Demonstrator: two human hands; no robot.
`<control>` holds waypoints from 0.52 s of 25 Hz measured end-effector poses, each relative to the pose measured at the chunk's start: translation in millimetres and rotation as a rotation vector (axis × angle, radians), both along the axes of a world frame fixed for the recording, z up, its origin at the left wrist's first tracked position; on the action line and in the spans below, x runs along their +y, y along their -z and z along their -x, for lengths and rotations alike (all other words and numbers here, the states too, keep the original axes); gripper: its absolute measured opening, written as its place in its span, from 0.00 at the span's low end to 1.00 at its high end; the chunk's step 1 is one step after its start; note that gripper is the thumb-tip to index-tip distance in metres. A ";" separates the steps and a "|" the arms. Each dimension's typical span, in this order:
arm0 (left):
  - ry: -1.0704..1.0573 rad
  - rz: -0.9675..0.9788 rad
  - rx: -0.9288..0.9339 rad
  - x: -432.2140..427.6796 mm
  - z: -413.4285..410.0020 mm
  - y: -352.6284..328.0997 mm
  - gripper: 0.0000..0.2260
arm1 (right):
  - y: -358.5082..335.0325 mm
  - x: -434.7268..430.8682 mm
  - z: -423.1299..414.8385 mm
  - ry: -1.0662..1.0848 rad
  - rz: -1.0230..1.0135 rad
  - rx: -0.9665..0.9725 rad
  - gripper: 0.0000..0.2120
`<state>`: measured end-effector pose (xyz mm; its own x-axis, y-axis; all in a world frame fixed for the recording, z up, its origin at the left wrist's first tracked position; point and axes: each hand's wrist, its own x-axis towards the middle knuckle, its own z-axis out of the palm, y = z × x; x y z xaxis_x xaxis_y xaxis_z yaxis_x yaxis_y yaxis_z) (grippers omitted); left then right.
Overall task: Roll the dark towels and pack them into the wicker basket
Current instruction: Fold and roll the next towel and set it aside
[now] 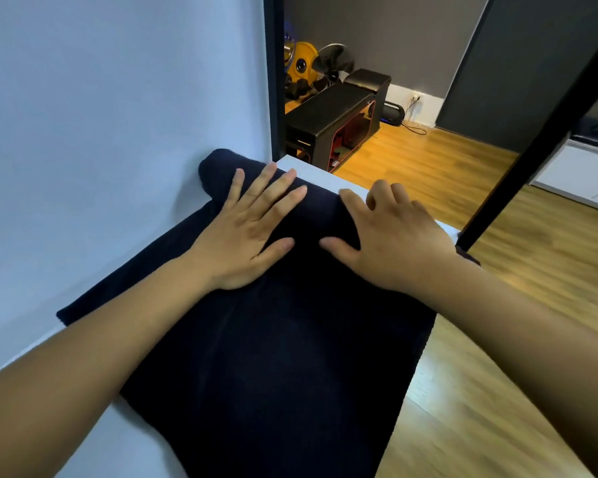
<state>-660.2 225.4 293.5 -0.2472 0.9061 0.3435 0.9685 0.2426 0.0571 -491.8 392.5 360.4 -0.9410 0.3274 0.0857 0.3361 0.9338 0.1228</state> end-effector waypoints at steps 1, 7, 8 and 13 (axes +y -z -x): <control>-0.037 0.002 0.000 -0.8 -0.5 0.7 0.31 | 1.1 11.8 10.9 0.032 0.089 -0.085 0.36; -0.131 0.026 0.054 -3.8 -1.7 2.6 0.35 | 1.5 35.5 27.9 0.117 0.243 -0.082 0.27; -0.128 0.011 0.078 -4.0 -2.0 1.2 0.34 | 10.3 17.8 20.1 0.088 0.023 -0.044 0.28; -0.111 -0.027 0.146 -6.2 -2.3 -1.8 0.32 | 28.0 -25.2 -7.2 -0.013 -0.294 -0.105 0.31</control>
